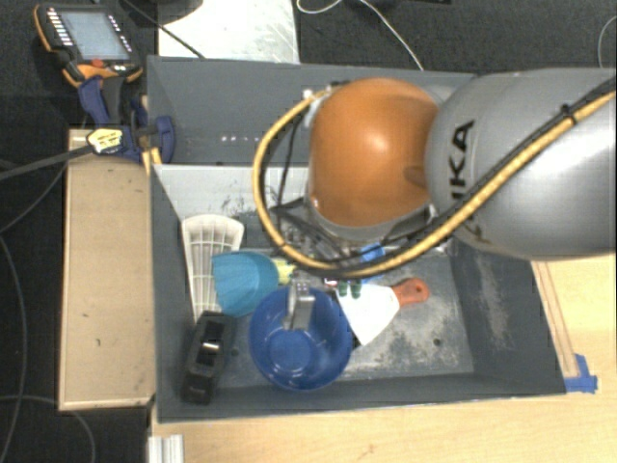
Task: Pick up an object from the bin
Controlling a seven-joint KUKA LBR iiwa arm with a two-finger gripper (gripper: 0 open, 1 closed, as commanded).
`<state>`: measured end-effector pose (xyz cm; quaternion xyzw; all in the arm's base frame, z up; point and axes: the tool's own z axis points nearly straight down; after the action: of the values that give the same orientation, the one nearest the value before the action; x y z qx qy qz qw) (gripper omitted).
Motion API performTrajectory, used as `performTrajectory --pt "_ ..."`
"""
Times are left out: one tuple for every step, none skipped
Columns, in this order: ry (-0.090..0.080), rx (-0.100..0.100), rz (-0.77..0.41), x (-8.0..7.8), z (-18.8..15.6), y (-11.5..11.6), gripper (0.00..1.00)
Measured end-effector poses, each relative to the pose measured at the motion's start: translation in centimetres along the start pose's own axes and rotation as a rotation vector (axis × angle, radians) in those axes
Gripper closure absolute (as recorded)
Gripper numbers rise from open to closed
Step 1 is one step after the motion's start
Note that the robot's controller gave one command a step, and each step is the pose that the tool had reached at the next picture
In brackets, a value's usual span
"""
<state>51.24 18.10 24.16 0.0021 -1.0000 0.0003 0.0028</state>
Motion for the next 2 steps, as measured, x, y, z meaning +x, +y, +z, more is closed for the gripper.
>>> performTrajectory --pt "-0.008 -0.002 0.007 -0.2 -0.5 -0.1 0.00" --pt "-0.006 -0.001 -0.187 0.6 5.9 -1.1 0.00"
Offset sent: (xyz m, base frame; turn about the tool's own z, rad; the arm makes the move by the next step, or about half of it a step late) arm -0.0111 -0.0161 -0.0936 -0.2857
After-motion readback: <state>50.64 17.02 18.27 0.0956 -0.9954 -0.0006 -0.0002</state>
